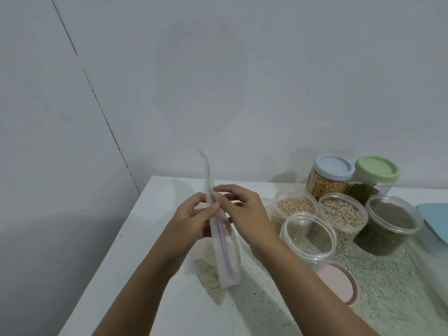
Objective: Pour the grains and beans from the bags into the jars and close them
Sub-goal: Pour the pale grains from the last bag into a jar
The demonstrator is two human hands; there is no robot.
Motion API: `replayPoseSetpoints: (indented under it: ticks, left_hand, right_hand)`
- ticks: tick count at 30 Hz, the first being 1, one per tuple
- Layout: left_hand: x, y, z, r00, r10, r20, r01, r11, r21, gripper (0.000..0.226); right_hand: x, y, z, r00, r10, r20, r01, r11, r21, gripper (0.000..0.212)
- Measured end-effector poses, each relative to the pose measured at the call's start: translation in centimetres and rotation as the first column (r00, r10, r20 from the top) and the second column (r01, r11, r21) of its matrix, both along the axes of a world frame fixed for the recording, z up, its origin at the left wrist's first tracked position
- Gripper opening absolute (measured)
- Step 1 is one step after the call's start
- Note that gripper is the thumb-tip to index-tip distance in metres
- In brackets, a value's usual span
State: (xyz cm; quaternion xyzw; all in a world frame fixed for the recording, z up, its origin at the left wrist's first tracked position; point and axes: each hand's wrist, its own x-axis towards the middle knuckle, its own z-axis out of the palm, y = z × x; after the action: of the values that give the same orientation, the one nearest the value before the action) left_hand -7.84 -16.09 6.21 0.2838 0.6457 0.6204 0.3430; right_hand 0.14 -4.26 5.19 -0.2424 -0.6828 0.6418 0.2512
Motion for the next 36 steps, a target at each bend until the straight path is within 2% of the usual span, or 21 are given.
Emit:
replayPoseSetpoints:
  ticks: [2,5,8,10,13,16,19,22,26,28,31,33,36]
  left_hand:
    - [0.8,0.1,-0.8,0.998,-0.015,0.059,0.014,1.000,0.012,0.034]
    - [1.3,-0.2,-1.9,0.999,-0.019,-0.040,0.018,1.000,-0.024,0.035]
    - [1.1,-0.4,-2.2,0.993,-0.020,-0.114,0.016,0.999,-0.031,0.031]
    - [0.6,-0.3,-2.2,0.991,-0.009,-0.132,0.006,1.000,-0.020,0.029]
    - [0.0,0.0,-2.0,0.988,0.001,-0.157,-0.001,1.000,0.003,0.028]
    - [-0.4,0.5,-2.1,0.989,0.006,-0.148,-0.003,1.000,0.020,0.030]
    - [-0.6,1.0,-2.5,0.991,0.041,-0.126,-0.037,0.999,0.032,0.030]
    - [-1.0,1.0,-2.6,0.984,0.100,-0.147,-0.088,0.993,0.085,0.028]
    - [-3.3,-0.4,-1.8,0.957,0.264,-0.116,-0.241,0.953,0.186,0.028]
    - [-5.1,-1.3,-1.5,0.912,0.353,-0.208,-0.323,0.932,0.167,0.024]
    - [-6.9,-2.7,-1.3,0.810,0.454,-0.371,-0.413,0.891,0.190,0.031]
    - [-7.2,-3.4,-1.0,0.787,0.442,-0.431,-0.372,0.896,0.240,0.030]
    - [-6.9,-3.3,-1.1,0.850,0.277,-0.449,-0.175,0.951,0.256,0.037]
  right_hand:
    - [0.9,0.1,-0.3,1.000,0.019,-0.012,-0.019,1.000,0.008,0.011]
    - [1.9,0.0,-1.0,0.999,0.048,-0.021,-0.048,0.999,0.001,0.011]
    - [2.4,0.1,-1.6,0.998,0.061,-0.014,-0.059,0.996,0.072,0.011]
    - [2.4,0.3,-1.7,0.999,0.046,-0.013,-0.044,0.993,0.109,0.009]
    - [1.9,0.7,-1.6,0.999,0.020,-0.037,-0.017,0.997,0.081,0.004]
    - [1.3,0.9,-1.5,0.999,0.024,-0.032,-0.022,0.998,0.066,0.010]
    - [0.8,1.2,-1.4,1.000,0.009,0.015,-0.011,0.992,0.124,0.015]
    - [0.3,1.4,-1.3,1.000,-0.025,0.017,0.022,0.988,0.150,0.016]
    - [0.0,2.4,-1.1,0.987,-0.163,-0.018,0.163,0.974,0.158,0.015]
    - [0.0,2.7,-0.7,0.979,-0.203,-0.006,0.201,0.965,0.170,0.013]
    - [-0.2,2.8,0.0,0.979,-0.195,0.057,0.179,0.961,0.213,0.017]
    - [-0.3,2.7,0.4,0.983,-0.161,0.087,0.130,0.949,0.287,0.032]
    - [-0.8,2.7,0.9,0.985,-0.128,0.117,0.064,0.895,0.442,0.039]
